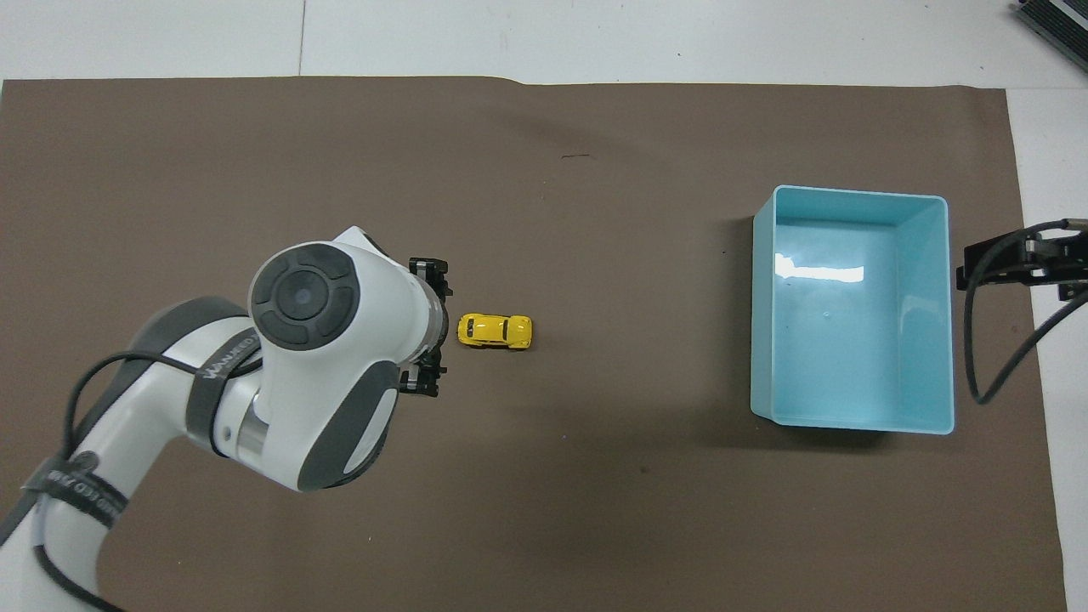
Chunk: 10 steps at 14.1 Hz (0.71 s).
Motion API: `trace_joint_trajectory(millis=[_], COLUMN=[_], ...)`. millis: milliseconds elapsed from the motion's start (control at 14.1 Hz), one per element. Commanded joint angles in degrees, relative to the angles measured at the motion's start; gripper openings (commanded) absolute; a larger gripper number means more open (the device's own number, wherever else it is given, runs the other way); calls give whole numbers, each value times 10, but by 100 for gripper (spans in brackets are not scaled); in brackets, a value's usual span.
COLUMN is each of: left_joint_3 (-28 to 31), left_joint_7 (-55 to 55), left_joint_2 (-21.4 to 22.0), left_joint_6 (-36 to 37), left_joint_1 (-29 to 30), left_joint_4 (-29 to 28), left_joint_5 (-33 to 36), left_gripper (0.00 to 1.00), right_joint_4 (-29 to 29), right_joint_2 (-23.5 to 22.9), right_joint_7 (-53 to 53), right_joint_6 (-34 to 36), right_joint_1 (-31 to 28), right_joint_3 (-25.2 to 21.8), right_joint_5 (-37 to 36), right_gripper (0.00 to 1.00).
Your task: Wind up and store yellow beetle car
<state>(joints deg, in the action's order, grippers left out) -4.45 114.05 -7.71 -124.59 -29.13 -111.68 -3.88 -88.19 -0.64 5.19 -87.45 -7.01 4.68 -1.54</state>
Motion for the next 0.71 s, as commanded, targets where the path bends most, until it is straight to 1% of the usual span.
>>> trace_joint_trajectory(millis=[0, 213, 284, 355, 497, 639], left_joint_3=[12, 14, 14, 14, 14, 14], left_joint_7=[33, 77, 86, 101, 159, 176], left_joint_2=[-30, -64, -72, -91, -133, -141], left_joint_6=[-28, -78, -84, -87, -90, -83], left_joint_1=[-31, -37, -37, -39, -56, -52], left_joint_4=[1, 4, 9, 12, 32, 48], left_joint_5=[-6, 1, 2, 15, 68, 80], left_gripper=[100, 100, 100, 100, 100, 100], right_joint_4=[-1, -1, -1, -1, -1, -1], right_joint_2=[6, 6, 6, 6, 6, 6], right_joint_7=[-10, -11, -11, -11, -11, -11], right_joint_6=[9, 9, 10, 10, 10, 9], right_joint_1=[-4, -4, -5, -5, -5, -4], right_joint_3=[0, 0, 0, 0, 0, 0], right_joint_5=[6, 6, 6, 6, 7, 6], right_gripper=[100, 100, 100, 100, 100, 100])
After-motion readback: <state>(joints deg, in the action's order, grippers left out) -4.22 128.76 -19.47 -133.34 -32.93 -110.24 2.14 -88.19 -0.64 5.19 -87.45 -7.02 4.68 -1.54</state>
